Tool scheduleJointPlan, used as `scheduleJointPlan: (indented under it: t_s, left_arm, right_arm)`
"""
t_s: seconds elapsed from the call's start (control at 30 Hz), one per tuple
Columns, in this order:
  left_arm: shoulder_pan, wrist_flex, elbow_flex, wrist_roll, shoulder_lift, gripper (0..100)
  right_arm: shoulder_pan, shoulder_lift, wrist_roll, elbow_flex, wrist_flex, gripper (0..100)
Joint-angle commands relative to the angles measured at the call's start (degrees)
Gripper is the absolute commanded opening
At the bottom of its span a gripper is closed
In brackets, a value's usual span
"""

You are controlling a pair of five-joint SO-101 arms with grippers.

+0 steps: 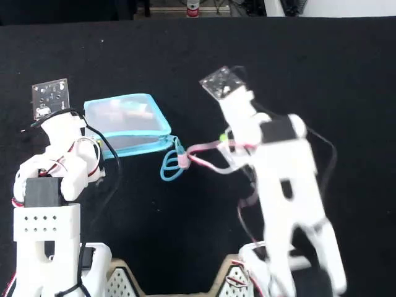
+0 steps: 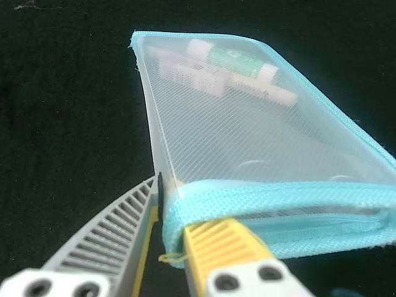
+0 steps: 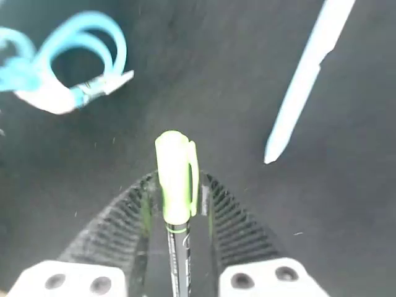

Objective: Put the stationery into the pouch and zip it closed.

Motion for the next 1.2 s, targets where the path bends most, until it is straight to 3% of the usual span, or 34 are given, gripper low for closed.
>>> scheduleJointPlan:
  t_s: [0.0, 0.23, 0.43, 0.77, 1.17]
  left_arm:
    - [0.2, 0.2, -1.0, -0.3, -0.4, 3]
    - [0.2, 0.2, -1.0, -0.3, -0.4, 3]
    - [0.2, 0.2, -1.0, -0.3, -0.4, 3]
    - [0.2, 0.2, -0.9, -0.3, -0.4, 3]
    - [0.6, 0.2, -1.0, -0.3, -0.4, 3]
  right_arm:
    - [-1.2, -20.5, -5.3, -0.8, -1.2, 1.1]
    - [-18.4, -38.1, -18.0, 2.2, -8.2, 1.1]
    - [-29.6, -48.2, -19.9, 14.5, -27.0, 1.1]
    - [-38.8, -64.9, -19.9, 37.1, -57.9, 1.1]
    - [-38.7, -70.6, -19.8, 63.3, -91.2, 1.1]
